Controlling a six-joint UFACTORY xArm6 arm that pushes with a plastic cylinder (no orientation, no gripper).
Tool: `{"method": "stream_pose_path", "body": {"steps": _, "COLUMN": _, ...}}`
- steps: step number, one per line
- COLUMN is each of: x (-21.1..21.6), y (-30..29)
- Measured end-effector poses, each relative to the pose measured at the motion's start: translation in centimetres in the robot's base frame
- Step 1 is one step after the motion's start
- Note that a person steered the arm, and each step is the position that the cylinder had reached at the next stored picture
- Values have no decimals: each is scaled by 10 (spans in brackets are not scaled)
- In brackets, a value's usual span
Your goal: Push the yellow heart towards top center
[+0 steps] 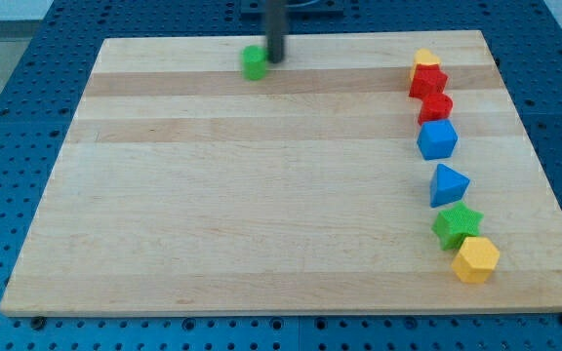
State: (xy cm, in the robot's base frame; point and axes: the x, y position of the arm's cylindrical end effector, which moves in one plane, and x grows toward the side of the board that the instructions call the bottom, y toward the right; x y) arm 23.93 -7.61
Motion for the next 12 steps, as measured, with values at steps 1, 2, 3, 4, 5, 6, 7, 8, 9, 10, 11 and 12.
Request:
{"method": "stream_pose_path", "body": {"steps": 1, "x": -10, "y": -15}}
{"method": "stream_pose_path", "body": {"steps": 2, "x": -46, "y": 70}}
{"method": "stream_pose_path", "body": {"steps": 3, "x": -46, "y": 162}}
{"method": "stream_pose_path", "body": {"steps": 4, "x": -47, "y": 269}}
{"method": "stream_pose_path", "body": {"steps": 5, "x": -24, "y": 319}}
{"method": "stream_pose_path", "body": {"steps": 6, "x": 19, "y": 320}}
{"method": "stream_pose_path", "body": {"steps": 7, "x": 18, "y": 315}}
{"method": "stream_pose_path", "body": {"steps": 8, "x": 33, "y": 323}}
{"method": "stream_pose_path", "body": {"steps": 9, "x": 32, "y": 261}}
{"method": "stream_pose_path", "body": {"steps": 10, "x": 32, "y": 191}}
{"method": "stream_pose_path", "body": {"steps": 11, "x": 28, "y": 213}}
{"method": "stream_pose_path", "body": {"steps": 12, "x": 33, "y": 206}}
